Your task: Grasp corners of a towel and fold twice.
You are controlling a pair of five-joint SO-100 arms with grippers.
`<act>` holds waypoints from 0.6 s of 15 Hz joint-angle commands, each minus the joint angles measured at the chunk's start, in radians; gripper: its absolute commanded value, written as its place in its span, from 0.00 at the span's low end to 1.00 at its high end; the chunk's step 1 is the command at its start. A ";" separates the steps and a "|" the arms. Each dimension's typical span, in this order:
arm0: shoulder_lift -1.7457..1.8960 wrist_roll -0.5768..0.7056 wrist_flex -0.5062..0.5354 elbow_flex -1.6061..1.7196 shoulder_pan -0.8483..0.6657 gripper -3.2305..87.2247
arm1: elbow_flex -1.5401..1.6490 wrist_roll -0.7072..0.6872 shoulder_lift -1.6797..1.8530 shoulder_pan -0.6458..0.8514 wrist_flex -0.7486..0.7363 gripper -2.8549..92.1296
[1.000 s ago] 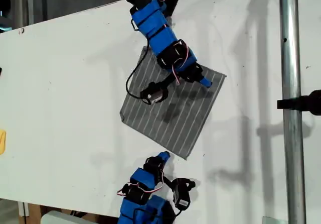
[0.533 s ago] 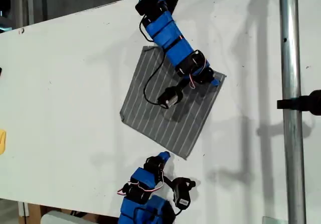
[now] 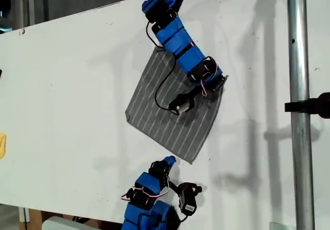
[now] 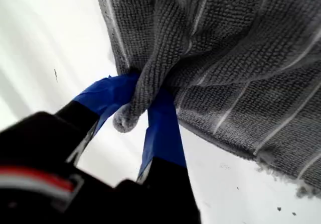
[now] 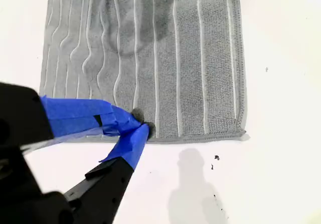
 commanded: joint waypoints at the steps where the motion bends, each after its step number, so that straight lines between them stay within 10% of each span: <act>1: 0.005 -0.008 -0.014 -0.037 0.020 0.01 | -0.021 -0.012 0.003 0.025 -0.032 0.03; 4: 0.000 0.055 0.034 -0.118 0.044 0.29 | -0.018 -0.026 0.008 0.032 -0.032 0.03; 9: -0.235 0.103 0.328 -0.466 0.117 0.32 | -0.014 -0.029 0.011 0.038 -0.032 0.03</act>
